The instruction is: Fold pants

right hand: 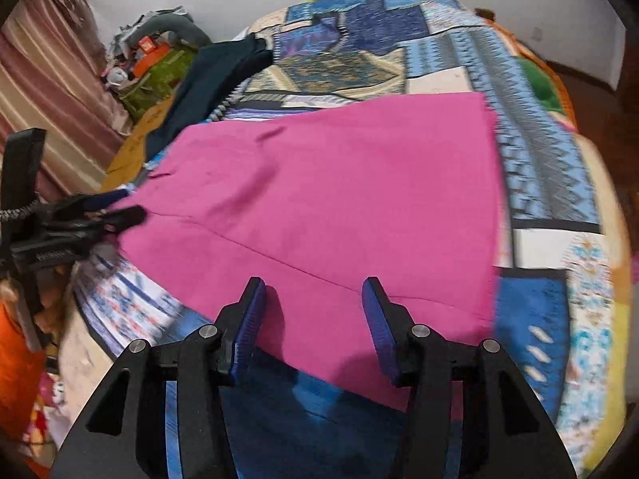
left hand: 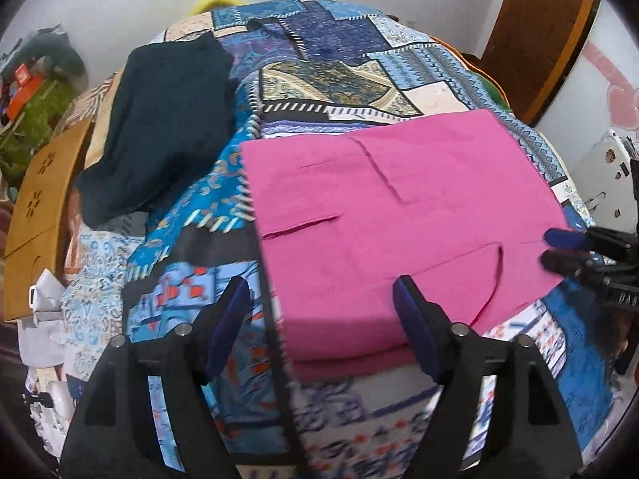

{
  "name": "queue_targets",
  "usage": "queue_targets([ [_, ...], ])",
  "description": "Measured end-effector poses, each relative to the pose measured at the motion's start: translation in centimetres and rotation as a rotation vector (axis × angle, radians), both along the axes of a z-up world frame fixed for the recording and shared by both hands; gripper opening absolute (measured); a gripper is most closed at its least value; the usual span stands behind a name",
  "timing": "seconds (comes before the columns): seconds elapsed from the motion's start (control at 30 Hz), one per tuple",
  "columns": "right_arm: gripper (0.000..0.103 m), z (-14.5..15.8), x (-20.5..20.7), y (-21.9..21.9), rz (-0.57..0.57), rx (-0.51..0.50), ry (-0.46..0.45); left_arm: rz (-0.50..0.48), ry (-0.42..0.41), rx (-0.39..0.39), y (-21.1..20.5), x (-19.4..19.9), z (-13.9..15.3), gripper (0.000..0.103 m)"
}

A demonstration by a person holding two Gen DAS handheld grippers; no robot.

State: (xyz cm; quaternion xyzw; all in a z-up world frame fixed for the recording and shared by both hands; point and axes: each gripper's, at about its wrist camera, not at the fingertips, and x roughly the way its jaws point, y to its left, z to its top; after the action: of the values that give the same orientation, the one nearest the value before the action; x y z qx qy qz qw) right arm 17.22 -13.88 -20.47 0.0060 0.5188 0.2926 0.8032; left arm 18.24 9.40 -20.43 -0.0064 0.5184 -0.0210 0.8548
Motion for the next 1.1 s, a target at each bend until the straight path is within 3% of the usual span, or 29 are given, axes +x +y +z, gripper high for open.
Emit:
queue_targets([
  [0.13,0.046,0.2,-0.9,-2.1,-0.015,-0.024,-0.017,0.023,0.0,-0.049,0.9,-0.8,-0.1,0.081],
  [0.5,0.046,0.3,-2.0,-6.0,-0.085,-0.085,-0.042,0.031,-0.013,-0.001,0.6,-2.5,0.9,0.08],
  [0.6,0.046,0.9,-1.9,-6.9,-0.117,-0.083,-0.036,0.046,0.002,-0.037,1.3,-2.8,1.6,0.08],
  [0.73,0.047,2.5,-1.7,-7.5,-0.138,-0.069,-0.066,0.059,-0.025,0.0,1.7,-3.0,3.2,0.08],
  [0.83,0.047,4.1,-1.2,-7.4,-0.143,-0.05,-0.105,0.07,-0.065,0.02,2.1,-2.6,4.6,0.08],
  [1.1,0.052,6.1,1.9,-6.1,-0.137,-0.023,-0.191,0.045,-0.096,-0.033,2.4,2.4,5.9,0.08],
])
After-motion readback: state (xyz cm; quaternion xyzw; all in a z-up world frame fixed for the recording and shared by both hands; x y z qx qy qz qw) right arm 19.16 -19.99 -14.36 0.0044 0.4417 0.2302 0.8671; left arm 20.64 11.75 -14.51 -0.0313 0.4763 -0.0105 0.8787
